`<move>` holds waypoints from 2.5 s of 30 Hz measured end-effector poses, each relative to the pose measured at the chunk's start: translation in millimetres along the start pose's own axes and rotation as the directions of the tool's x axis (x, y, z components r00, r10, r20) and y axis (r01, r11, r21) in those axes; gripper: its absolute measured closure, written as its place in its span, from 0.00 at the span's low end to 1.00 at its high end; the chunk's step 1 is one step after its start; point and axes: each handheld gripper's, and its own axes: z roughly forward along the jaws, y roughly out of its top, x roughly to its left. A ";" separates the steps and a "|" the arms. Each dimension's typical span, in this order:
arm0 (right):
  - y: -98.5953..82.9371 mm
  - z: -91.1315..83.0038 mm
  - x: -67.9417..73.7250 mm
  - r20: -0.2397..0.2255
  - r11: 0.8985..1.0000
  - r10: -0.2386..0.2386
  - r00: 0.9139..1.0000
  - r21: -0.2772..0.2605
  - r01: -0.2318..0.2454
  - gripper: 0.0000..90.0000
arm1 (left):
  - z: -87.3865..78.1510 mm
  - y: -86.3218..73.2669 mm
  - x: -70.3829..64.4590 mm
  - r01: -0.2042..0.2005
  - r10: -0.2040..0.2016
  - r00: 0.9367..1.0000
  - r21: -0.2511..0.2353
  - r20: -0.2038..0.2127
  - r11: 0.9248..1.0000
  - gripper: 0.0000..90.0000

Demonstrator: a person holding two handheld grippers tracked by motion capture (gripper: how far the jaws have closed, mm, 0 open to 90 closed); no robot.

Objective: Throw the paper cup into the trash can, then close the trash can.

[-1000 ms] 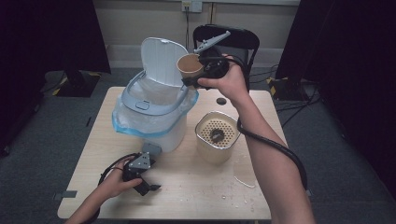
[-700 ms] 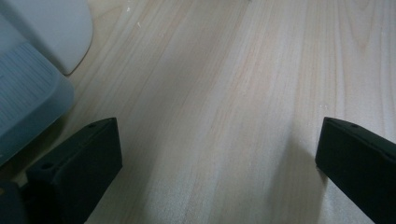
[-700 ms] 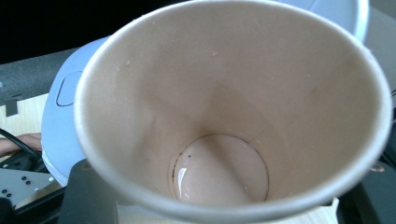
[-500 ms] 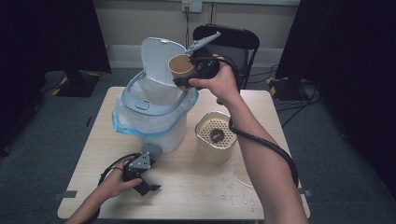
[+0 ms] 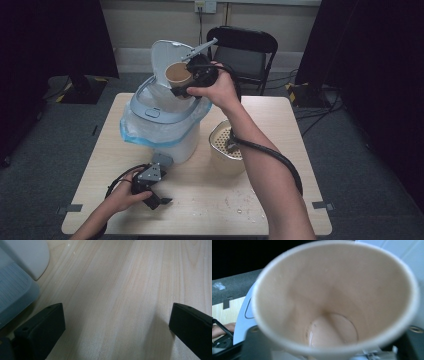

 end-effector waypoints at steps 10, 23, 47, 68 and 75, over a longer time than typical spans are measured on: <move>-3.2 8.1 2.3 -0.021 1.000 0.016 1.000 0.002 -0.016 0.19 | 0.0 0.0 0.0 0.000 0.000 1.000 0.000 0.000 1.000 0.00; -23.1 -18.3 -8.4 0.003 0.999 0.043 0.999 0.011 -0.043 0.22 | -0.1 0.0 0.0 0.001 -0.001 1.000 0.001 0.000 1.000 0.00; -17.9 -17.6 -36.9 0.089 0.998 0.057 0.994 -0.020 -0.056 0.27 | 0.0 0.0 0.1 -0.001 0.001 1.000 0.001 -0.001 1.000 0.00; -19.5 -23.4 -14.5 -0.012 0.998 0.033 0.999 -0.052 -0.034 0.29 | -0.3 0.1 0.0 0.000 0.000 1.000 0.003 0.001 1.000 0.00; -21.6 -27.9 -5.0 -0.067 0.999 0.009 0.998 -0.046 -0.012 0.26 | -0.4 0.1 0.2 -0.002 0.002 1.000 0.005 0.001 1.000 0.00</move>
